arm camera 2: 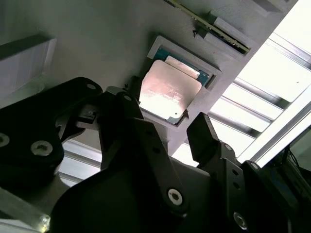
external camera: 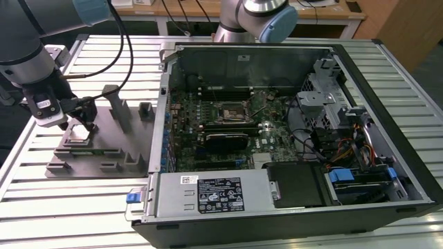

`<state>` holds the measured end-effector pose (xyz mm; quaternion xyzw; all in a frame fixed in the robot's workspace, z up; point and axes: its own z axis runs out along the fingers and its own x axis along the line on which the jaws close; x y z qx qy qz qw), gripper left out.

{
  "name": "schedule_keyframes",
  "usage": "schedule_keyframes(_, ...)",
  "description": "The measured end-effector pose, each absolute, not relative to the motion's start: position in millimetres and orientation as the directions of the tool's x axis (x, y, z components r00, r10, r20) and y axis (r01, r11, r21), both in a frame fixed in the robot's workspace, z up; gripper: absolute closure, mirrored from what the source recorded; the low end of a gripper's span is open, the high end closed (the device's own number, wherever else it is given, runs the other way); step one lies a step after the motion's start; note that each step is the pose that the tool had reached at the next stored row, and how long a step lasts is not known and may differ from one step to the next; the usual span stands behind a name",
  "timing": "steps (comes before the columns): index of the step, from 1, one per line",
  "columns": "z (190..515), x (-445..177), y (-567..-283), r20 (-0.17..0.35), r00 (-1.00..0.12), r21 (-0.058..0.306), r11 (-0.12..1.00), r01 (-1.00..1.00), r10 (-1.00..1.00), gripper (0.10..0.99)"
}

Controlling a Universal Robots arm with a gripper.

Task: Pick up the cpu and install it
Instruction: 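Pick up the cpu and move it towards the insertion slot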

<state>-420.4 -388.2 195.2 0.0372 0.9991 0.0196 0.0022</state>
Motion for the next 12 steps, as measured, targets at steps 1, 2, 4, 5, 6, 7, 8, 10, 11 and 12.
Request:
schedule_keyframes(1,194.7,-420.4,-388.3,-0.003,-0.997,0.04,0.996,0.074,0.075,0.439)
schedule_keyframes(2,194.2,-420.4,-388.6,-0.003,-0.997,0.04,0.996,0.074,0.074,0.439)
schedule_keyframes(4,192.6,-420.3,-389.0,-0.003,-0.998,0.039,0.997,0.069,0.069,0.439)
schedule_keyframes(5,191.5,-420.3,-389.1,-0.003,-0.998,0.039,0.997,0.064,0.064,0.439)
schedule_keyframes(6,190.7,-420.3,-389.2,-0.003,-0.998,0.039,0.998,0.058,0.059,0.439)
schedule_keyframes(7,189.7,-420.2,-389.3,-0.003,-0.999,0.038,0.998,0.053,0.053,0.439)
schedule_keyframes(8,188.8,-420.1,-389.3,-0.003,-0.999,0.038,0.998,0.047,0.048,0.439)
schedule_keyframes(10,186.8,-420.0,-389.4,-0.003,-0.999,0.036,0.999,0.037,0.037,0.439)
schedule_keyframes(11,186.1,-419.9,-389.5,-0.003,-0.999,0.034,0.999,0.032,0.032,0.439)
schedule_keyframes(12,185.7,-420.0,-389.7,-0.003,-1.0,0.033,0.999,0.029,0.029,0.439)
